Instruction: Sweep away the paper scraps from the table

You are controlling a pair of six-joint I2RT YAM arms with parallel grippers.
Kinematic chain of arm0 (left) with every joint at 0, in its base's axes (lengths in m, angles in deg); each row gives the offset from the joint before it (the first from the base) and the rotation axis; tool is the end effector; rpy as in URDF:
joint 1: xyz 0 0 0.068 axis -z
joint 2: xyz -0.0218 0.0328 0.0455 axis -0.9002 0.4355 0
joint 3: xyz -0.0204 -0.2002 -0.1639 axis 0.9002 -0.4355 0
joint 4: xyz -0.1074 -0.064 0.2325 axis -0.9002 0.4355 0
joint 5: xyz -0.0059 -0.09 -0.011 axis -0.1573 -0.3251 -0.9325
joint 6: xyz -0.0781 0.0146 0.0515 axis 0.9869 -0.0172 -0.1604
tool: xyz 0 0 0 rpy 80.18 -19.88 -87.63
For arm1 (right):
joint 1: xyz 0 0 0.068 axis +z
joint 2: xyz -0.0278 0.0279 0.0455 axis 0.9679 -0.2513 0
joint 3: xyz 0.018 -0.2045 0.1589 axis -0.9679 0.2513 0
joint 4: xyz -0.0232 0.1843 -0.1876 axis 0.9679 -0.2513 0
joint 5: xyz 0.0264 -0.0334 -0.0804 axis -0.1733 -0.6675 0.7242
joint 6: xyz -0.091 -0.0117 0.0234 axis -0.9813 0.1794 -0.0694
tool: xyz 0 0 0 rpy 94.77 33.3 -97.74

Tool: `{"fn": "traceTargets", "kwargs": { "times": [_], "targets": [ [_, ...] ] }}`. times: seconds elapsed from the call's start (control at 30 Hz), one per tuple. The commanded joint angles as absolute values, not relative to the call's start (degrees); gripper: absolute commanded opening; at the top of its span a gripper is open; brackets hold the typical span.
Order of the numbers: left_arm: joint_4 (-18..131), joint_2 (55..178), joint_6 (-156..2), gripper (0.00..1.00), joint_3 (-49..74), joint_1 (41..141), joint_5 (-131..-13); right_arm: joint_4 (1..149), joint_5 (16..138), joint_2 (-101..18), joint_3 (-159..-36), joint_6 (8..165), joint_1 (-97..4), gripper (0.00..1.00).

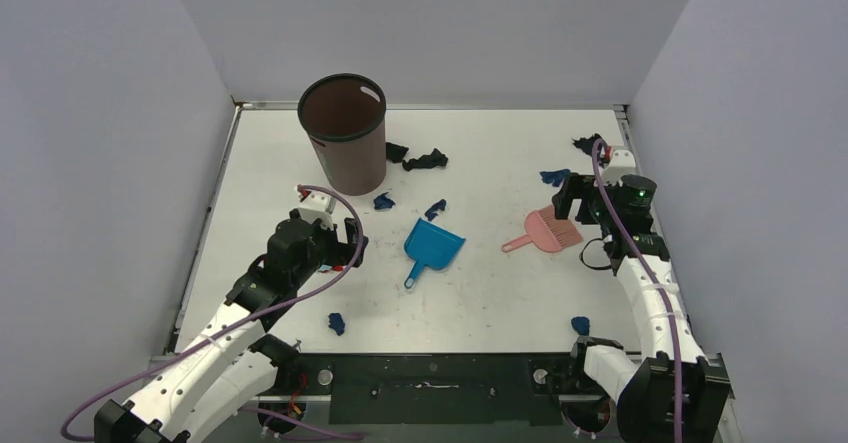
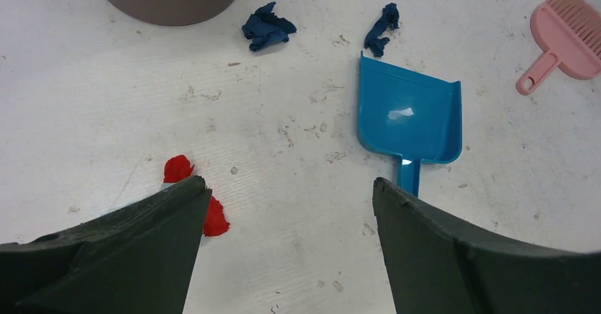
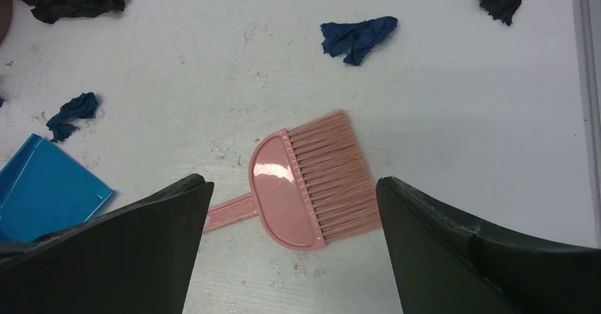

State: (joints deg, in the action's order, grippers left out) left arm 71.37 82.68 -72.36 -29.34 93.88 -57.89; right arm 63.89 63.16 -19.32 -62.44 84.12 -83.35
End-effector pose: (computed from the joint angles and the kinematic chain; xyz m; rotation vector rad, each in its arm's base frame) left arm 0.2064 -0.1079 0.2236 0.1654 2.0150 -0.4176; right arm 0.2799 -0.0079 0.2329 -0.0056 2.0641 0.3422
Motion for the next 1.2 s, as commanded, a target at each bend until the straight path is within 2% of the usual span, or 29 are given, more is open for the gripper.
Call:
{"fn": "traceTargets", "kwargs": {
  "times": [0.0,0.2,0.4,0.47,0.63,0.73,0.97,1.17],
  "targets": [
    [70.1,82.0,-73.2,0.84,-26.9,94.2,-57.4,68.5,58.8,-15.0,-61.0,80.0,-83.8,0.9],
    [70.1,81.6,-73.1,0.84,-27.0,94.2,-57.4,63.7,47.0,-14.4,-60.5,69.1,-83.7,0.9],
    [70.4,82.0,-73.1,0.83,-26.9,94.2,-57.6,62.0,46.9,-15.3,-60.9,66.6,-83.7,0.9],
    [70.6,82.6,-73.4,0.79,-26.7,94.5,-58.3,61.4,47.3,-15.7,-61.0,65.3,-83.7,0.9],
    [73.3,89.5,-73.2,0.62,-22.6,95.8,-63.5,60.0,45.6,-16.2,-61.5,63.3,-83.5,0.9],
    [77.1,95.0,-71.9,0.58,-18.2,98.1,-66.4,59.1,45.4,-16.3,-61.7,62.9,-83.4,0.9],
    [78.0,102.2,-69.4,0.59,-11.0,109.7,-57.7,58.3,48.5,-16.8,-61.9,61.2,-83.2,0.9],
    [75.2,109.4,-66.5,0.63,-5.6,117.4,-54.5,57.4,54.0,-20.1,-63.0,61.0,-83.1,0.95]
  ]
}}
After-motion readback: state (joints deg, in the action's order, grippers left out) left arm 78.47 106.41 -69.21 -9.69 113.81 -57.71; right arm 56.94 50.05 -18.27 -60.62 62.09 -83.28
